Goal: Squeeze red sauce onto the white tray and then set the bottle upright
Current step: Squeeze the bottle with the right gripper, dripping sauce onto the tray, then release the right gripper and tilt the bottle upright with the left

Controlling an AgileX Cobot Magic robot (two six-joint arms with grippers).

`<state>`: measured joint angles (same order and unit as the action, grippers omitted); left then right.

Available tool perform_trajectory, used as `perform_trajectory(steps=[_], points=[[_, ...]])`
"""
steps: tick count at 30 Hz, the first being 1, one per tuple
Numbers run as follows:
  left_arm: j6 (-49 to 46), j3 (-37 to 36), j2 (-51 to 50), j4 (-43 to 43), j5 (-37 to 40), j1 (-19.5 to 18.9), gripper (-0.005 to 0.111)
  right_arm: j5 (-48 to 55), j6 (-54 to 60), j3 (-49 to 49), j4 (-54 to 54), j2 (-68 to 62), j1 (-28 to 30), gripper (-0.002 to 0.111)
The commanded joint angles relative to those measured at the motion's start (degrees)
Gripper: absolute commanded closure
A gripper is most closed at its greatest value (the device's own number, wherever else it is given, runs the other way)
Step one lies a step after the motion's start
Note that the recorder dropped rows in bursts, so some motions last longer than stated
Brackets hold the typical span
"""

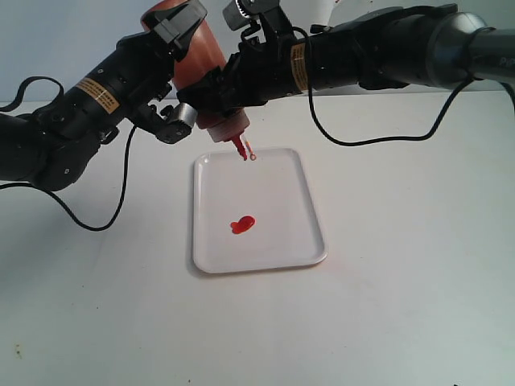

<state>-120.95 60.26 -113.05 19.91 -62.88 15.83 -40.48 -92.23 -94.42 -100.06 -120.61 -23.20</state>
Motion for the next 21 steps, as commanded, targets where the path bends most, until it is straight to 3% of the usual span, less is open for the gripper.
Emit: perform_trajectory(steps=[1, 3, 4, 13, 21], points=[[0.9, 0.7, 0.8, -3.1, -2.8, 0.1, 0.107, -1.1, 0.5, -0.2, 0.1, 0.3, 0.5, 0.032], [0.9, 0.7, 0.8, -3.1, -2.8, 0.1, 0.107, -1.7, 0.6, -0.2, 0.1, 0.3, 0.5, 0.005], [0.9, 0.7, 0.8, -3.1, -2.8, 0.1, 0.107, -1.9, 1.1, -0.2, 0.1, 0.3, 0.5, 0.003], [1.2, 0.6, 0.8, -3.1, -2.8, 0.1, 0.107, -6.8, 0.9, -0.2, 0.1, 2.4, 1.4, 0.003], [1.1, 0.4, 0.8, -3.1, -2.8, 0.1, 0.107, -16.6, -1.6, -0.2, 0.1, 5.1, 7.0, 0.003]])
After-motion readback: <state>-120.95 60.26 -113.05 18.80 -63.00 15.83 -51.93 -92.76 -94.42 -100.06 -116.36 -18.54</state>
